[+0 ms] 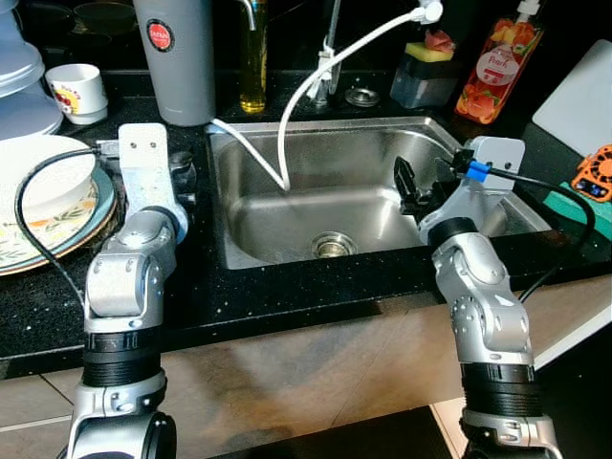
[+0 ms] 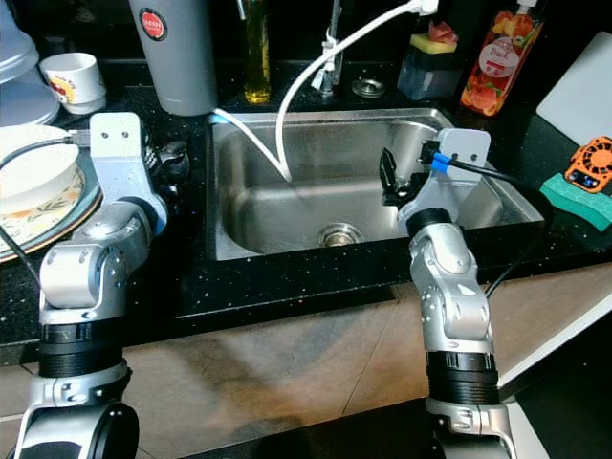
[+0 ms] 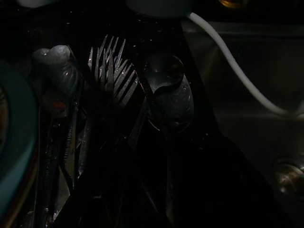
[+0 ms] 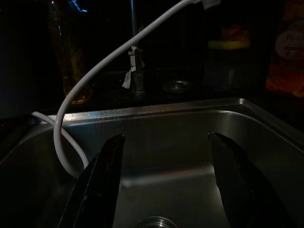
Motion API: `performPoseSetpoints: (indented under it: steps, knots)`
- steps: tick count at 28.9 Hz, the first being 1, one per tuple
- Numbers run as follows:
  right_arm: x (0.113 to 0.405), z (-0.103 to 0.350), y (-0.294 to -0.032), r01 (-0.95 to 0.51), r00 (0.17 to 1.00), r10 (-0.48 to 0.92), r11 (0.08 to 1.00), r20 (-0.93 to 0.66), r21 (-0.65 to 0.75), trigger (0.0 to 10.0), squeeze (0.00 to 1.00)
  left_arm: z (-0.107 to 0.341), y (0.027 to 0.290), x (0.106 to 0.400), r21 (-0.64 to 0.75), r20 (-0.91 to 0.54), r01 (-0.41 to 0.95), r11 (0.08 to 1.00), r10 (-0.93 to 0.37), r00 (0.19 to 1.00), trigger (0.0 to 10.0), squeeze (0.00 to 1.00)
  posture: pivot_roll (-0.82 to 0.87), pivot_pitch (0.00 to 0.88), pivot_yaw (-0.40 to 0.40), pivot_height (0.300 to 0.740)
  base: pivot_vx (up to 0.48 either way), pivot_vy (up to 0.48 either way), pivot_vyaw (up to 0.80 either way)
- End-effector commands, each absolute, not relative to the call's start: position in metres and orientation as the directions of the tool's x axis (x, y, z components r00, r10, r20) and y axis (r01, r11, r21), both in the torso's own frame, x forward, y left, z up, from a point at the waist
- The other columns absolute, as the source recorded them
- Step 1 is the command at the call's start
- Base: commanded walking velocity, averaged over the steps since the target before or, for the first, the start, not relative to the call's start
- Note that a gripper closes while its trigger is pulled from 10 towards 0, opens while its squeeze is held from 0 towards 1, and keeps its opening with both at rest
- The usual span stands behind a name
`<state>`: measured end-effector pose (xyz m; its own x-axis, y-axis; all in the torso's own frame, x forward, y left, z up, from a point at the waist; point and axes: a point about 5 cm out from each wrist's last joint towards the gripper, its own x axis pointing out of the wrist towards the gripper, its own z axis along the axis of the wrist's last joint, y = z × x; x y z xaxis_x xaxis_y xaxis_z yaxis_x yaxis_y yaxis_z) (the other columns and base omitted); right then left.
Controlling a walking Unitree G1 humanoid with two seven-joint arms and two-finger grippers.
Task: Kitchen organization
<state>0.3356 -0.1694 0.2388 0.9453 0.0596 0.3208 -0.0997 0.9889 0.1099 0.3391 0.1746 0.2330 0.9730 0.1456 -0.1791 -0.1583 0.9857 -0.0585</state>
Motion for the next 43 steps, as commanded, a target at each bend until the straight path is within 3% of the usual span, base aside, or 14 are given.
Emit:
performPoseSetpoints:
  steps: [1,7,14,17,18,19,20,25,29,33,37,42,43]
  knots:
    - [0.334,0.240,-0.170,-0.099,0.943,0.056,0.988,0.329,0.116,10.0,0.00,0.230,0.172,0.341,-0.096,-0.199,-0.161,0.982,0.140,0.970,10.0,0.00,0.09,0.044,-0.032,0.740,0.000,0.000,0.00]
    - [0.334,0.240,-0.170,-0.101,0.943,0.058,0.988,0.327,0.115,10.0,0.00,0.209,0.163,0.342,-0.294,-0.332,-0.174,0.940,0.071,0.941,10.0,0.00,0.09,0.043,-0.034,0.740,0.000,0.000,0.00]
    - [0.334,0.240,-0.170,-0.101,0.943,0.057,0.988,0.329,0.117,10.0,0.00,0.195,0.155,0.344,-0.300,-0.379,-0.169,0.939,0.045,0.924,10.0,0.00,0.09,0.043,-0.034,0.740,0.000,0.000,0.00]
    - [0.334,0.240,-0.169,-0.101,0.942,0.057,0.988,0.330,0.118,10.0,0.00,0.185,0.160,0.346,-0.326,-0.420,-0.217,0.920,0.064,0.905,9.6,0.00,0.09,0.043,-0.034,0.740,0.000,0.000,0.00]
    - [0.334,0.240,-0.169,-0.101,0.942,0.057,0.988,0.330,0.118,10.0,0.00,0.183,0.162,0.346,-0.333,-0.429,-0.229,0.915,0.069,0.901,2.9,0.00,0.09,0.043,-0.034,0.740,0.000,0.000,0.00]
    - [0.334,0.240,-0.169,-0.101,0.942,0.057,0.988,0.330,0.118,10.0,0.00,0.183,0.163,0.347,-0.337,-0.434,-0.236,0.911,0.072,0.898,2.9,0.00,0.09,0.043,-0.034,0.740,0.000,0.000,0.00]
    - [0.334,0.240,-0.170,-0.100,0.942,0.056,0.988,0.330,0.118,10.0,0.00,0.184,0.167,0.347,-0.335,-0.432,-0.246,0.910,0.084,0.898,0.0,0.00,0.08,0.045,-0.034,0.740,0.000,0.000,0.00]
    - [0.334,0.240,-0.170,-0.098,0.943,0.054,0.988,0.330,0.119,10.0,0.00,0.187,0.178,0.348,-0.277,-0.413,-0.285,0.918,0.154,0.898,0.0,0.00,0.08,0.044,-0.034,0.740,0.000,0.000,0.00]
    - [0.334,0.241,-0.170,-0.102,0.942,0.057,0.987,0.330,0.120,10.0,0.00,0.203,0.181,0.351,-0.156,-0.295,-0.265,0.952,0.212,0.932,0.0,0.00,0.09,0.044,-0.036,0.740,0.000,0.000,0.00]
    - [0.334,0.241,-0.169,-0.103,0.942,0.058,0.987,0.331,0.121,10.0,0.00,0.212,0.179,0.352,-0.129,-0.231,-0.253,0.959,0.219,0.948,0.0,0.00,0.09,0.044,-0.036,0.740,0.000,0.000,0.00]
    - [0.334,0.241,-0.169,-0.104,0.942,0.059,0.987,0.332,0.121,10.0,0.00,0.245,0.176,0.353,0.012,0.010,-0.200,0.980,0.200,0.980,0.0,0.00,0.08,0.042,-0.035,0.740,0.000,0.000,0.00]
    - [0.334,0.240,-0.168,-0.106,0.942,0.061,0.987,0.331,0.121,10.0,0.00,0.270,0.174,0.351,0.087,0.132,-0.190,0.978,0.177,0.975,0.0,0.00,0.08,0.038,-0.034,0.740,0.000,0.000,0.00]
    - [0.334,0.240,-0.168,-0.107,0.941,0.061,0.987,0.332,0.121,10.0,0.00,0.275,0.171,0.350,0.110,0.156,-0.174,0.979,0.156,0.975,3.8,0.00,0.08,0.038,-0.034,0.740,0.000,0.000,0.00]
